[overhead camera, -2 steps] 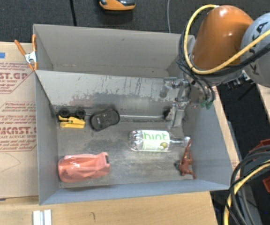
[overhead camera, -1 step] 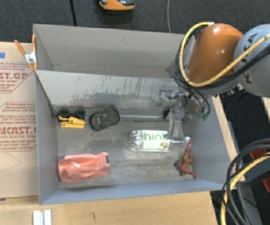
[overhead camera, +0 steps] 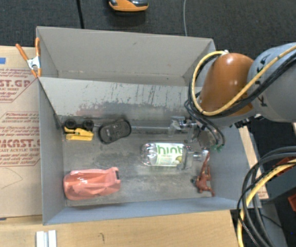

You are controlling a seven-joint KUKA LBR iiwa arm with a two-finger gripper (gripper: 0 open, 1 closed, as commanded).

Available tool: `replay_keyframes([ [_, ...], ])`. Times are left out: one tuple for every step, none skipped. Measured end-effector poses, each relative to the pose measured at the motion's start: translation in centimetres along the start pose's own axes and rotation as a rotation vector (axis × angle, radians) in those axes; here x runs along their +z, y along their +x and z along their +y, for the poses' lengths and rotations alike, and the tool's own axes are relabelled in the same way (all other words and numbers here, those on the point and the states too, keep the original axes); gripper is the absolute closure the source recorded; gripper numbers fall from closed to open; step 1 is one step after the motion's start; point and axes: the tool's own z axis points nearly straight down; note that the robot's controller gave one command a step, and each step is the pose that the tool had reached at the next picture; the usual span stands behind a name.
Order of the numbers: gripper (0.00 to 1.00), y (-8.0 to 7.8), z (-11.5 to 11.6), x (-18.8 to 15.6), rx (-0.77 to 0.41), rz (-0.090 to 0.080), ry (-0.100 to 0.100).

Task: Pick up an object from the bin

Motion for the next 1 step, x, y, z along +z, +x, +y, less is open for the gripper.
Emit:
replay_keyframes([
  [0.0, -0.08, 0.51, 4.76, 0.03, 0.001, -0.001],
])
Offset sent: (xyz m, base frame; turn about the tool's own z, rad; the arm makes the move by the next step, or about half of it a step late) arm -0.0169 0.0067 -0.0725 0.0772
